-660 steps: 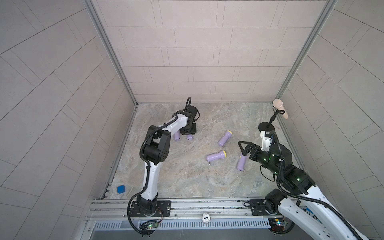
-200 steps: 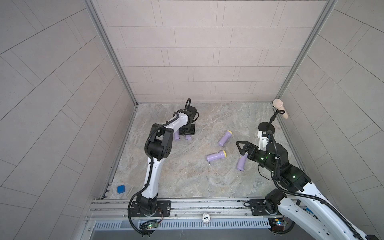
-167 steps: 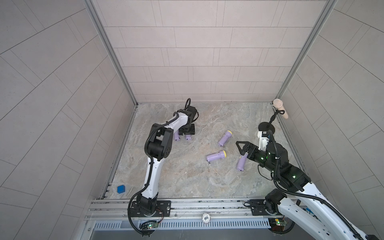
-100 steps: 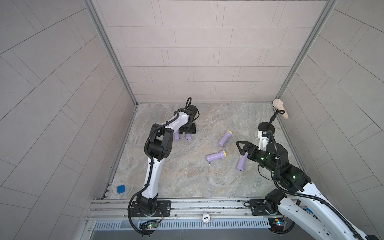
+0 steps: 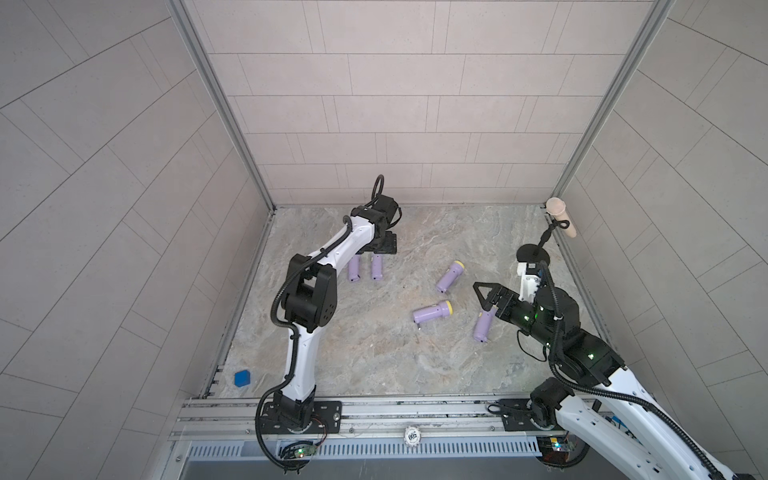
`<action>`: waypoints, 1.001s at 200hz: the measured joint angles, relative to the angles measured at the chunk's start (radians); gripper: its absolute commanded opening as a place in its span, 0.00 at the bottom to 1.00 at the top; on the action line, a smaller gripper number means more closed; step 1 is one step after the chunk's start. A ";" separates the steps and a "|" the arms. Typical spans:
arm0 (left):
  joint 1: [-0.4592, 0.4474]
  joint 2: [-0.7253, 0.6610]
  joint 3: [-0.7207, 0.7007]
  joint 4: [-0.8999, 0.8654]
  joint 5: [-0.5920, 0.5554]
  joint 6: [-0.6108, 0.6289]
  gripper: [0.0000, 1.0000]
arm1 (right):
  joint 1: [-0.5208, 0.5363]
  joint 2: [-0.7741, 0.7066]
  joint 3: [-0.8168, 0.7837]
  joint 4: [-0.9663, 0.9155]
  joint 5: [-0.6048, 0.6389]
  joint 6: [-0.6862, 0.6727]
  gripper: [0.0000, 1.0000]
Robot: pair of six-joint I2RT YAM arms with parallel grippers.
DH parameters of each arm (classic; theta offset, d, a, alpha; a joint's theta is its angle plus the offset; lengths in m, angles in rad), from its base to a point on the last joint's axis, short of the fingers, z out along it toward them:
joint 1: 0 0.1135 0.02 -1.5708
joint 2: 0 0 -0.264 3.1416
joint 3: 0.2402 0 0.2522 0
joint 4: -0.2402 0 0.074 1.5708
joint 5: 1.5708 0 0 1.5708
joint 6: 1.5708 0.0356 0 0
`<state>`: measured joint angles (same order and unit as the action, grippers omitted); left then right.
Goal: Close the plug at the bottom of the flashlight
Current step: Place the flashlight at the center of the board, then pick up the flashlight from the center of the board.
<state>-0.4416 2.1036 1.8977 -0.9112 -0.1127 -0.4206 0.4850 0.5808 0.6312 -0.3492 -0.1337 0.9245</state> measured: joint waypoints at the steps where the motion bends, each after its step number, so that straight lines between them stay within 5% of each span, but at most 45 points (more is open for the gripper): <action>1: -0.001 -0.003 0.000 0.000 -0.001 0.002 0.97 | 0.000 0.000 0.000 0.000 0.000 0.000 1.00; 48: -0.104 -0.142 -0.053 0.026 -0.031 0.027 0.99 | 0.000 -0.016 0.000 -0.019 0.016 0.000 1.00; 125: -0.246 -0.347 -0.340 0.099 0.004 0.113 1.00 | 0.000 -0.028 0.010 -0.082 0.049 -0.023 1.00; 200: -0.488 -0.432 -0.548 0.161 -0.033 0.215 0.99 | -0.001 -0.068 0.012 -0.135 0.070 -0.043 1.00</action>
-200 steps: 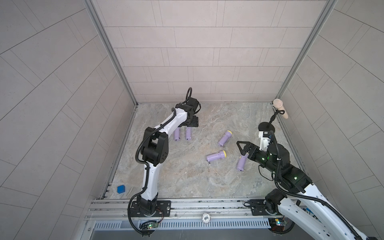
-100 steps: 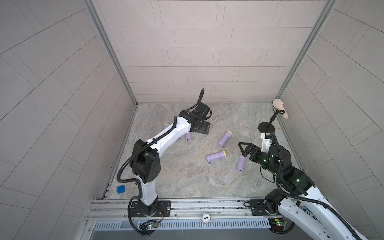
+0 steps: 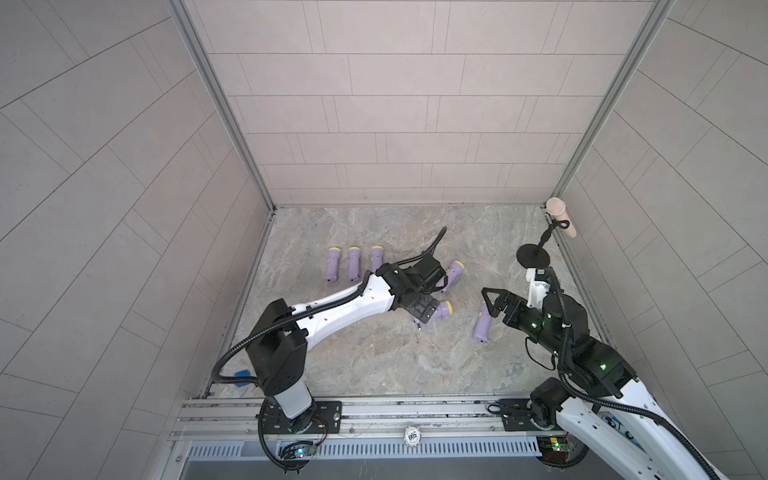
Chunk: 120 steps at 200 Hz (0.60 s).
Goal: Close the plug at the bottom of the flashlight
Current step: Pick up the flashlight from the center of the board.
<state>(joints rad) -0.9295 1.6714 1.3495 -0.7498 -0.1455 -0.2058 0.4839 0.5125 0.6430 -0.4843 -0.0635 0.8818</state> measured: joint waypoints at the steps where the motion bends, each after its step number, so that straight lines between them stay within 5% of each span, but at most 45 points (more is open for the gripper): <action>1: -0.002 0.000 -0.002 0.002 0.000 0.002 1.00 | 0.000 0.000 0.000 0.000 0.000 0.000 1.00; 120: -0.066 0.169 -0.016 0.075 0.041 0.065 0.92 | 0.000 -0.063 0.020 -0.053 0.021 -0.022 1.00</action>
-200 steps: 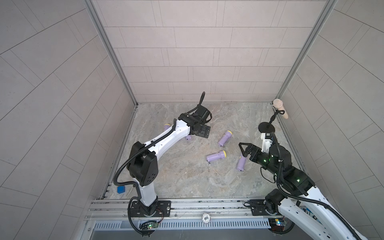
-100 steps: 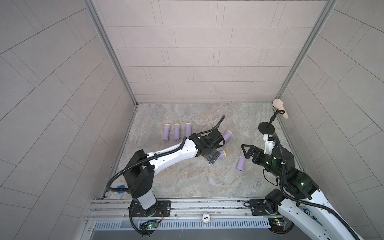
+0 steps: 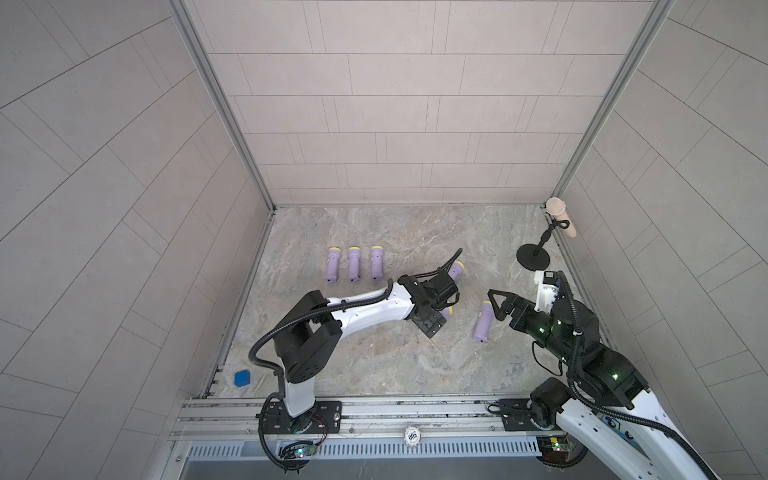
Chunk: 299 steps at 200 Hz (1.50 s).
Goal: Close the plug at the bottom of the flashlight
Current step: Pick up the flashlight from the center of the board.
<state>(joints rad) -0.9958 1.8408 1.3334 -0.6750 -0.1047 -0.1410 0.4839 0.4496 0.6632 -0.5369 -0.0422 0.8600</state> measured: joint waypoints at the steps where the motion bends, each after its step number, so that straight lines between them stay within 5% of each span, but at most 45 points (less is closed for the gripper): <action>1: 0.000 0.002 0.000 0.002 0.000 0.000 0.92 | 0.000 0.000 0.000 0.000 0.000 0.000 1.00; 140: -0.005 0.146 0.022 0.099 -0.043 0.031 0.88 | -0.001 -0.009 -0.032 0.010 -0.003 0.005 1.00; 299: -0.005 0.177 0.051 0.095 -0.084 0.047 0.72 | -0.001 -0.012 -0.080 0.039 -0.006 0.012 1.00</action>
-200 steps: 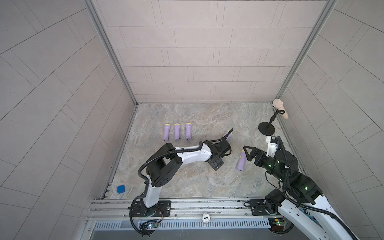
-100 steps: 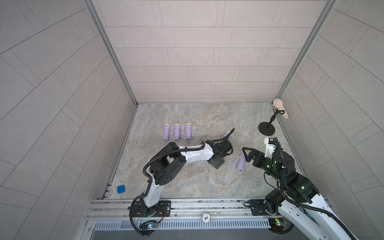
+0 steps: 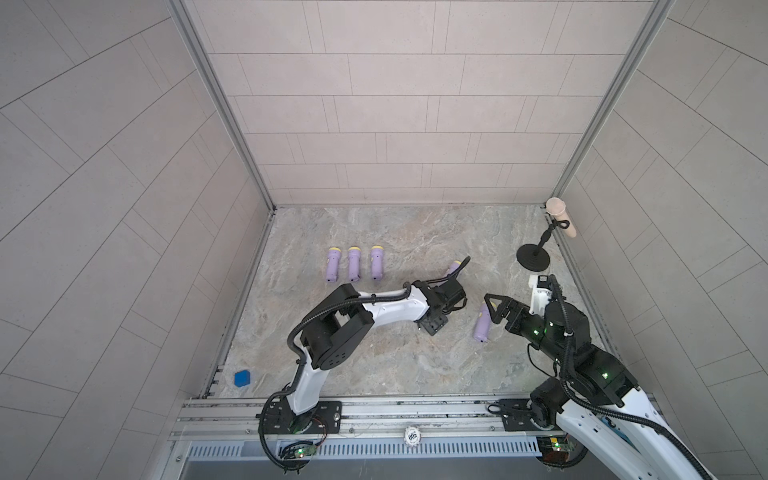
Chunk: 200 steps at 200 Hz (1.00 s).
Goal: Close the plug at the bottom of the flashlight
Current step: Pick up the flashlight from the center of the board.
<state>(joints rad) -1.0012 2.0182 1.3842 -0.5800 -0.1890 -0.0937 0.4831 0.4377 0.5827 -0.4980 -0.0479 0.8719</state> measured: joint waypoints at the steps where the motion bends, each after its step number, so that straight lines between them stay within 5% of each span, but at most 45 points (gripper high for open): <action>1: 0.000 0.000 0.000 0.000 0.000 0.000 0.72 | 0.000 0.000 0.000 0.000 0.000 0.000 1.00; 200: 0.000 0.002 -0.004 -0.022 -0.022 -0.025 0.50 | 0.000 0.004 0.000 0.001 0.000 0.000 1.00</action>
<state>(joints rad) -1.0012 2.0205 1.3804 -0.6018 -0.2108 -0.1184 0.4831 0.4416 0.5831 -0.4973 -0.0483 0.8719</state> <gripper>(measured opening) 0.507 0.995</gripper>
